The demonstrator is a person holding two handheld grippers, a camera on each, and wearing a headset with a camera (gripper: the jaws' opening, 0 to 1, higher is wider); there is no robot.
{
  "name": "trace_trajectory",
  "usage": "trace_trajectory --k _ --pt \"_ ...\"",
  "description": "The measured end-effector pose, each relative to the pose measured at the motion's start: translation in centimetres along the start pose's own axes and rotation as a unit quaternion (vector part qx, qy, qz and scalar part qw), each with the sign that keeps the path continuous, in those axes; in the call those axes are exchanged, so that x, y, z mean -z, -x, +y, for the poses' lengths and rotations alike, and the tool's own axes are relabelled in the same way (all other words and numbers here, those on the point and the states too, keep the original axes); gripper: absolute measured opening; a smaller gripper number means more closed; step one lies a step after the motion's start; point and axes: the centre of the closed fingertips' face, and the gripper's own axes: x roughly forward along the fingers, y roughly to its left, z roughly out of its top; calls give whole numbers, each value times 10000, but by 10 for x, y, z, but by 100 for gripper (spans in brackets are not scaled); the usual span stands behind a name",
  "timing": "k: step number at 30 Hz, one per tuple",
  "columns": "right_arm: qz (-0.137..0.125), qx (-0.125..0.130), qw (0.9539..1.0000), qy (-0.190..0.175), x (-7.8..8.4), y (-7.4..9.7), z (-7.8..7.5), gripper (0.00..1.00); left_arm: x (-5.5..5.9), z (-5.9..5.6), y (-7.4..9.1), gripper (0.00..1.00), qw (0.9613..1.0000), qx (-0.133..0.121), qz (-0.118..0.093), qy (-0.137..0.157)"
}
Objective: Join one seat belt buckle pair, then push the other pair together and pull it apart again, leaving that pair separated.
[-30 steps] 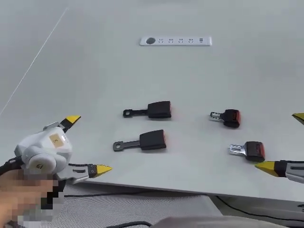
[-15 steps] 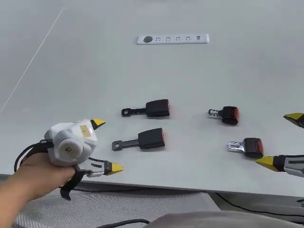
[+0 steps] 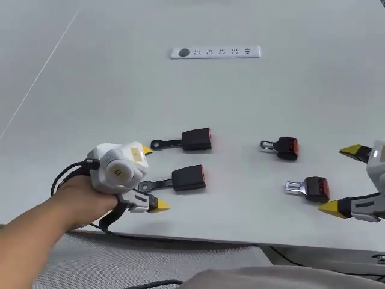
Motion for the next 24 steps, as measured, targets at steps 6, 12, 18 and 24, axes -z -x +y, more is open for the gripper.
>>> trace_trajectory --k 6,12,18,24 --pt "182 -475 9985 218 5 -10 11 57 -5 -1 -13 73 9998 122 137 -62" --pt "305 -568 9975 283 13 -16 8 53 -9 -8 -21 64 9988 379 190 -262" --pt "454 -788 9955 267 23 -22 7 46 -11 -14 -32 57 9975 523 241 -416" --pt "553 -890 9942 230 35 -33 7 45 -13 -15 -37 55 9971 617 281 -335"
